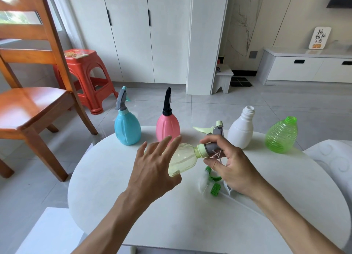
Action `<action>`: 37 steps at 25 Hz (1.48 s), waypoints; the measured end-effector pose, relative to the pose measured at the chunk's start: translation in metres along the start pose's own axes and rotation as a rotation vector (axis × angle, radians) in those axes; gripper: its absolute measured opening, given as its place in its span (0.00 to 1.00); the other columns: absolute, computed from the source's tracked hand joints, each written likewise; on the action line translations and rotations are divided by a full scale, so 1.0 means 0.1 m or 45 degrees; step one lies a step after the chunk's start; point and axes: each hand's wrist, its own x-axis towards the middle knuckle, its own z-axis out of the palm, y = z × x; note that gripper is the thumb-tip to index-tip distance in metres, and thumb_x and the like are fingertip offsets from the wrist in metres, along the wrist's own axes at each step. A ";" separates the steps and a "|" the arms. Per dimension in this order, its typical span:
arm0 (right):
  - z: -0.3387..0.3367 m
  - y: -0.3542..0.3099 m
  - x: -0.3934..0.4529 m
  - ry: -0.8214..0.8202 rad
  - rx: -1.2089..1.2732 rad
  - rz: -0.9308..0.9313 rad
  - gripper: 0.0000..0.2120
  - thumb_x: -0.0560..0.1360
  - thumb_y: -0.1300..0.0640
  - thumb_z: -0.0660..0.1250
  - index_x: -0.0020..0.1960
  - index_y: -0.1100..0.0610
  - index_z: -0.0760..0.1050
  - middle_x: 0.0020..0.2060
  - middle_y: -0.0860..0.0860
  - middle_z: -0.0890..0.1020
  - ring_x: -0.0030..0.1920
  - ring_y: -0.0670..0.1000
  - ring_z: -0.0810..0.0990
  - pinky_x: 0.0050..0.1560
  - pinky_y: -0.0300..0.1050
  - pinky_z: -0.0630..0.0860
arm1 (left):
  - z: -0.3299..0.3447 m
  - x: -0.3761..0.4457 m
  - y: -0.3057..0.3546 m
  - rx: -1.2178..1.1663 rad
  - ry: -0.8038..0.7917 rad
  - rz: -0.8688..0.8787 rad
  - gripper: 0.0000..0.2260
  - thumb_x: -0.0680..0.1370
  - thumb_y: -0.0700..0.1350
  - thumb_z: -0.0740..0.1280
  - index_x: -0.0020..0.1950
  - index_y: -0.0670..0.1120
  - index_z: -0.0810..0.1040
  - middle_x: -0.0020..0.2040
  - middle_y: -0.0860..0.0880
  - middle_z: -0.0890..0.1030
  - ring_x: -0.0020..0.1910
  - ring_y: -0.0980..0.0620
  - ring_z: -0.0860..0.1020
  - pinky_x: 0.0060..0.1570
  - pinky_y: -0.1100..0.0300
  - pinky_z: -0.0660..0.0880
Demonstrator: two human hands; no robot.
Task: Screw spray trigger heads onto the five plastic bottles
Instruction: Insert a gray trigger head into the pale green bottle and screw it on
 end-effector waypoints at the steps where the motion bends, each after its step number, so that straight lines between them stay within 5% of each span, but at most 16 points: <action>1: -0.04 -0.01 0.00 -0.040 -0.192 -0.032 0.24 0.76 0.60 0.70 0.62 0.36 0.68 0.49 0.44 0.81 0.48 0.43 0.75 0.51 0.39 0.71 | 0.00 0.00 0.00 0.004 0.007 0.006 0.43 0.63 0.53 0.78 0.76 0.51 0.67 0.71 0.46 0.74 0.65 0.42 0.76 0.68 0.40 0.67; 3: -0.05 -0.01 -0.02 -0.074 -0.464 -0.083 0.30 0.79 0.56 0.67 0.72 0.36 0.58 0.61 0.52 0.77 0.60 0.46 0.71 0.58 0.41 0.67 | 0.00 0.01 0.00 0.027 0.000 0.023 0.43 0.63 0.53 0.78 0.76 0.51 0.67 0.71 0.46 0.75 0.64 0.43 0.76 0.67 0.40 0.68; 5: 0.00 -0.01 -0.05 -0.029 -0.642 -0.033 0.36 0.80 0.52 0.65 0.79 0.42 0.46 0.77 0.59 0.62 0.77 0.52 0.57 0.70 0.48 0.61 | 0.02 0.01 0.01 0.039 -0.018 0.037 0.42 0.63 0.53 0.77 0.76 0.50 0.68 0.71 0.47 0.74 0.65 0.43 0.76 0.68 0.40 0.68; 7: 0.05 -0.01 -0.09 0.102 -0.839 0.018 0.39 0.79 0.47 0.64 0.79 0.43 0.41 0.80 0.61 0.48 0.80 0.59 0.47 0.73 0.57 0.56 | 0.03 0.02 0.02 0.039 -0.021 0.053 0.41 0.63 0.53 0.77 0.75 0.50 0.69 0.71 0.47 0.75 0.64 0.43 0.76 0.67 0.40 0.68; 9: 0.00 -0.01 -0.09 0.216 -1.050 -0.095 0.37 0.76 0.44 0.65 0.79 0.46 0.51 0.80 0.60 0.51 0.79 0.63 0.50 0.73 0.64 0.55 | 0.04 0.02 0.03 0.038 -0.006 0.070 0.40 0.63 0.53 0.77 0.74 0.49 0.70 0.70 0.47 0.76 0.63 0.43 0.77 0.67 0.39 0.69; 12: -0.17 0.00 0.00 0.185 -1.150 -0.499 0.23 0.71 0.50 0.75 0.64 0.54 0.78 0.70 0.55 0.75 0.73 0.62 0.64 0.70 0.66 0.61 | 0.04 0.02 0.03 0.030 0.052 0.114 0.40 0.61 0.53 0.79 0.72 0.49 0.72 0.68 0.47 0.78 0.61 0.42 0.79 0.65 0.38 0.71; 16: -0.24 0.02 0.02 0.128 -1.057 -0.632 0.21 0.64 0.60 0.81 0.55 0.55 0.82 0.46 0.48 0.84 0.55 0.53 0.76 0.62 0.55 0.69 | 0.03 0.02 -0.02 0.013 0.114 0.219 0.39 0.59 0.52 0.79 0.70 0.48 0.73 0.65 0.48 0.79 0.58 0.43 0.80 0.61 0.38 0.73; 21: -0.24 -0.02 -0.06 -0.033 -0.613 -0.289 0.17 0.69 0.48 0.77 0.54 0.50 0.77 0.45 0.43 0.76 0.50 0.47 0.72 0.54 0.41 0.67 | 0.04 0.00 -0.08 0.085 0.129 0.295 0.40 0.59 0.52 0.79 0.70 0.48 0.73 0.64 0.48 0.80 0.59 0.43 0.79 0.64 0.38 0.71; 24: -0.19 -0.03 -0.05 -0.132 -0.517 -0.209 0.14 0.71 0.46 0.72 0.50 0.54 0.78 0.42 0.39 0.75 0.46 0.46 0.74 0.52 0.45 0.70 | 0.07 -0.02 -0.07 0.133 0.135 0.304 0.41 0.58 0.52 0.80 0.70 0.48 0.75 0.64 0.46 0.80 0.60 0.42 0.79 0.65 0.37 0.70; 28: -0.16 -0.04 -0.09 -0.193 -0.247 0.070 0.12 0.72 0.43 0.71 0.44 0.49 0.74 0.36 0.46 0.77 0.34 0.43 0.72 0.38 0.46 0.71 | 0.09 -0.04 -0.06 0.162 0.128 0.315 0.40 0.58 0.52 0.80 0.70 0.49 0.76 0.63 0.46 0.80 0.59 0.41 0.80 0.64 0.37 0.71; 33: -0.12 -0.08 -0.10 -0.148 0.254 0.081 0.21 0.71 0.56 0.72 0.59 0.42 0.69 0.46 0.47 0.77 0.45 0.46 0.77 0.51 0.43 0.76 | 0.07 -0.01 -0.05 0.112 0.174 0.287 0.40 0.59 0.51 0.80 0.70 0.48 0.74 0.64 0.47 0.80 0.59 0.42 0.79 0.65 0.38 0.70; 37: -0.08 -0.05 -0.09 -0.043 0.187 0.108 0.13 0.73 0.42 0.68 0.55 0.42 0.70 0.36 0.43 0.75 0.37 0.47 0.77 0.46 0.56 0.78 | 0.09 -0.01 -0.03 0.121 0.181 0.307 0.40 0.58 0.51 0.80 0.70 0.48 0.74 0.63 0.46 0.80 0.59 0.41 0.79 0.65 0.36 0.70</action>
